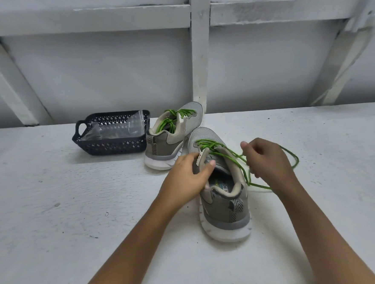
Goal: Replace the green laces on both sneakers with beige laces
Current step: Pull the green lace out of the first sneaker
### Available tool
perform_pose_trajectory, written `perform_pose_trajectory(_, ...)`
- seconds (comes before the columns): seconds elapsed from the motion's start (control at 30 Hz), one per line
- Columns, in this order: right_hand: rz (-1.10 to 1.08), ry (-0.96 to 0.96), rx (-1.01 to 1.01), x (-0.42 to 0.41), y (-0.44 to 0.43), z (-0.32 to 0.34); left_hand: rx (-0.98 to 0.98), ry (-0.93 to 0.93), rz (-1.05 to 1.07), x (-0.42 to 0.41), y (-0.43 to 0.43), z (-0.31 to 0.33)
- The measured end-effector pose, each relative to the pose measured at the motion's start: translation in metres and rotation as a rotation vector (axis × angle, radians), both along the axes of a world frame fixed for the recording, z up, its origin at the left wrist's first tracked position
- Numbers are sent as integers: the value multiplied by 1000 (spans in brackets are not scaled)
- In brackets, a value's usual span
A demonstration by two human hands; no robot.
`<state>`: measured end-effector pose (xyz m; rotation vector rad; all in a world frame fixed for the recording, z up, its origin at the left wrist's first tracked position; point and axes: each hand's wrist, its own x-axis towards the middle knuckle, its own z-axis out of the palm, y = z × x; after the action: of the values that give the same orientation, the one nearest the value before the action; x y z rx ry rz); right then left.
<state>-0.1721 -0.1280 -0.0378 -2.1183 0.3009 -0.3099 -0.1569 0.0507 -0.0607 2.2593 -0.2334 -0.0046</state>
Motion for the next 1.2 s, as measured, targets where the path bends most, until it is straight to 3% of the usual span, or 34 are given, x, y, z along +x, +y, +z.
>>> perform_pose_trajectory(0.13, 102, -2, 58, -29, 5, 7, -106, 59, -9, 9, 6, 9)
perform_pose_trajectory(0.33, 102, -38, -24, -36, 11, -1, -87, 33, 3, 33, 4, 16)
perform_pose_trajectory(0.63, 206, 61, 209, -11, 20, -12, 37, 102, -173, 62, -1, 36)
perform_pose_trajectory(0.83, 134, 23, 396, -9, 27, -21, 183, 125, -187, 69, -9, 41)
perform_pose_trajectory(1.2, 105, -13, 482, -11, 30, -24, 124, 64, -137, 95, -16, 55)
